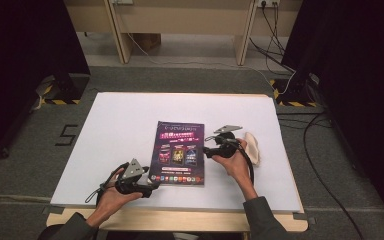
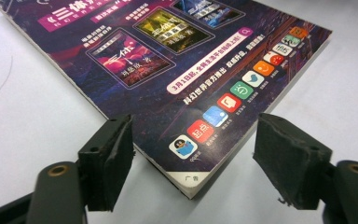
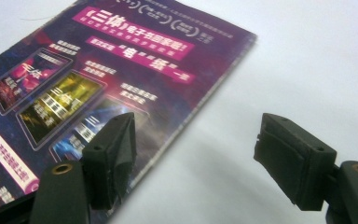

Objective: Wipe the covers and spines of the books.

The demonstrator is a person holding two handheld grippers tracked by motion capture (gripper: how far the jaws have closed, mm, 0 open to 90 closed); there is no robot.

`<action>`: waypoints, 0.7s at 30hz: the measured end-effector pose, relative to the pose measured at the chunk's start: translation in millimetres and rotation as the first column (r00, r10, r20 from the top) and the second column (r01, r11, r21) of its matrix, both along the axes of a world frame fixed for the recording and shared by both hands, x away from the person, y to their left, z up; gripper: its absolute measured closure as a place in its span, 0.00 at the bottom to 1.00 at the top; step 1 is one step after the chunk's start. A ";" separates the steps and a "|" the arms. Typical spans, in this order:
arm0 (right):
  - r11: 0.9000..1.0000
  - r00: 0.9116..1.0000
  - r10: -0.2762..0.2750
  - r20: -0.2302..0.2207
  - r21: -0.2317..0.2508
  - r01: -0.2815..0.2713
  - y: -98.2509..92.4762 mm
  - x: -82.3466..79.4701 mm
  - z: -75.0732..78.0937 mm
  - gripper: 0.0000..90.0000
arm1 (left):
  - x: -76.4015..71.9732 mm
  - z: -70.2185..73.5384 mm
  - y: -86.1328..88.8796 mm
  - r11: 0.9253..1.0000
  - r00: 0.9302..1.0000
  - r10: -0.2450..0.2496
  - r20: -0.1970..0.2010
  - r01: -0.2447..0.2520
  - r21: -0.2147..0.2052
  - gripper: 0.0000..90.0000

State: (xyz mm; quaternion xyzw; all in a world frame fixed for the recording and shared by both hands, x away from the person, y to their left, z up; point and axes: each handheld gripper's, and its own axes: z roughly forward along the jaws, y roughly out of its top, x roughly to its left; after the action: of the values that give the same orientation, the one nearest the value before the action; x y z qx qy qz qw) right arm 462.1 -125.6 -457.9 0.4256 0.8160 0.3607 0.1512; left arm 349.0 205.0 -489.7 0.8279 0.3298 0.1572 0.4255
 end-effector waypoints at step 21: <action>0.985 0.983 -0.170 0.066 0.001 0.170 -78.4 -18.9 22.5 0.36 | 5.7 6.3 17.8 0.995 0.997 0.078 0.010 -0.078 -0.055 0.23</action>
State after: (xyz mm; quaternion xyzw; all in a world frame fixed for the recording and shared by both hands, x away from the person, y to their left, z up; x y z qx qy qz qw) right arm 443.2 -204.0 -435.4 0.4813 0.7722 0.3583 0.2092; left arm 354.8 222.9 -483.4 0.8014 0.3635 0.1698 0.4437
